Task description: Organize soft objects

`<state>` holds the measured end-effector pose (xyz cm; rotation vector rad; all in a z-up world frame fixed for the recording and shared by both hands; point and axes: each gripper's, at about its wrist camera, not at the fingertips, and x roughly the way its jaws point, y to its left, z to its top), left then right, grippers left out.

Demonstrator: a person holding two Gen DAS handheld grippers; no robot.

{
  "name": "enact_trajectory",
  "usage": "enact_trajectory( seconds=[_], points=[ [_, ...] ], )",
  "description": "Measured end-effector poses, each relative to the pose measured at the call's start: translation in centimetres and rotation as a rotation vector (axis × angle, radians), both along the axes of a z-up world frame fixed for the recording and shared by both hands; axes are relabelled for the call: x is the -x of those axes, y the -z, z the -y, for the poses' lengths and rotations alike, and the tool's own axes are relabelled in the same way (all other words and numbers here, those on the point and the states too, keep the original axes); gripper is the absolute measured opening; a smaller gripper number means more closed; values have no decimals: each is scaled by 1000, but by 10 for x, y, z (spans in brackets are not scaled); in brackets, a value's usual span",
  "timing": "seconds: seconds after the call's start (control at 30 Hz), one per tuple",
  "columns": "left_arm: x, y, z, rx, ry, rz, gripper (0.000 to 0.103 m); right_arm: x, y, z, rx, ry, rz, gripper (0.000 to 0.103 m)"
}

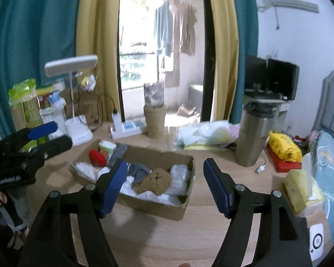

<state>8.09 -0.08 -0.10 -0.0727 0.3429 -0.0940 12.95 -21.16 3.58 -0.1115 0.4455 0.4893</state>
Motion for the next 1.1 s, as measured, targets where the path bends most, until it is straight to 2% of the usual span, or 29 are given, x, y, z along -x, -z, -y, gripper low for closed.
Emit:
enact_trajectory(
  seconds=[0.2,0.4,0.53,0.8,1.1],
  points=[
    [22,-18,6,-32,0,80,101,31,-25,10,-35,16,124,75],
    [39,-33,13,-73,0,128,102,47,-45,18,-81,35,173,75],
    [55,-48,9,-38,33,174,102,57,-54,23,-79,53,204,75],
    [69,-71,5,-9,5,227,102,72,-71,26,-86,62,262,75],
    [80,-81,3,4,-14,272,102,73,-75,31,-88,97,262,75]
  ],
)
